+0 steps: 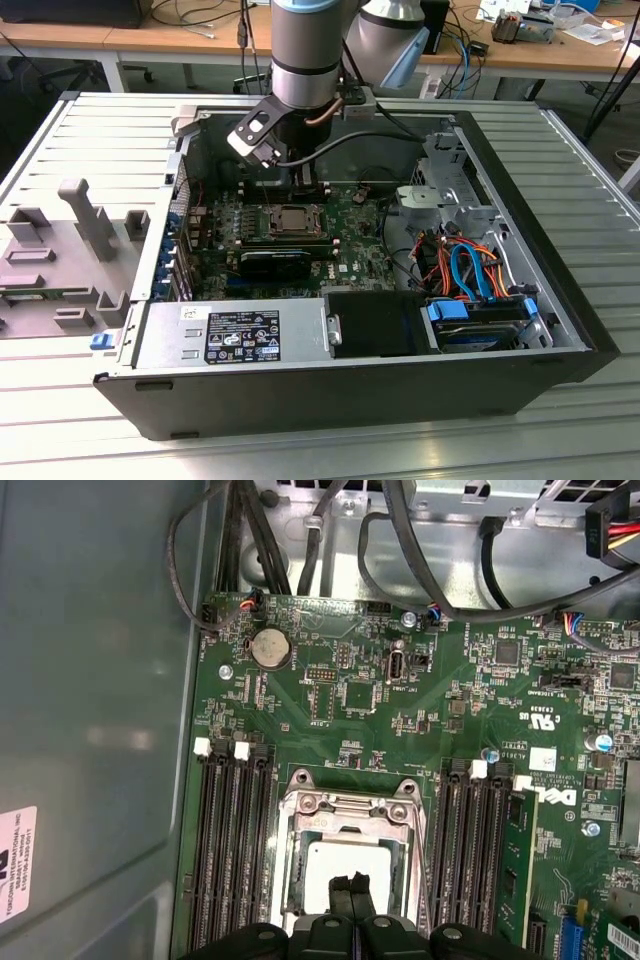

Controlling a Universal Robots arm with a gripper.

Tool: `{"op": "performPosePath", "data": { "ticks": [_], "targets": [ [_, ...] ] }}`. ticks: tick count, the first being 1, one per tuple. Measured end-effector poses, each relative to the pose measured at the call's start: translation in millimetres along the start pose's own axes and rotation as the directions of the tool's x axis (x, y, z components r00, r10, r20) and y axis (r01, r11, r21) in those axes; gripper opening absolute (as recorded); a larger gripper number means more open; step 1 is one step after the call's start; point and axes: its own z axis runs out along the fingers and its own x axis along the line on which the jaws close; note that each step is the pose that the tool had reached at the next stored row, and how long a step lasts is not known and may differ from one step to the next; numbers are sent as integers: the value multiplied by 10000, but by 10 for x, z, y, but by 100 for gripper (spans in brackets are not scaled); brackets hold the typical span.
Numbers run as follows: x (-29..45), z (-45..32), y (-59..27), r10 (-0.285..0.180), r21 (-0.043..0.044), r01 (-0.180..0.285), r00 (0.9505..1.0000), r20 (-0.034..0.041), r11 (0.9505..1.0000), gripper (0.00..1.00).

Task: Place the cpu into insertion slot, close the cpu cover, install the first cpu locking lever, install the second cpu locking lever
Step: 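Close the cpu cover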

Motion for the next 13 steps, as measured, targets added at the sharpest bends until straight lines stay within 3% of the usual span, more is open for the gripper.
{"op": "performPosePath", "data": {
  "ticks": [13],
  "targets": [
    [2, 2, -23, 0, 0, 0, 10000, 0, 10000, 11]
  ]
}}
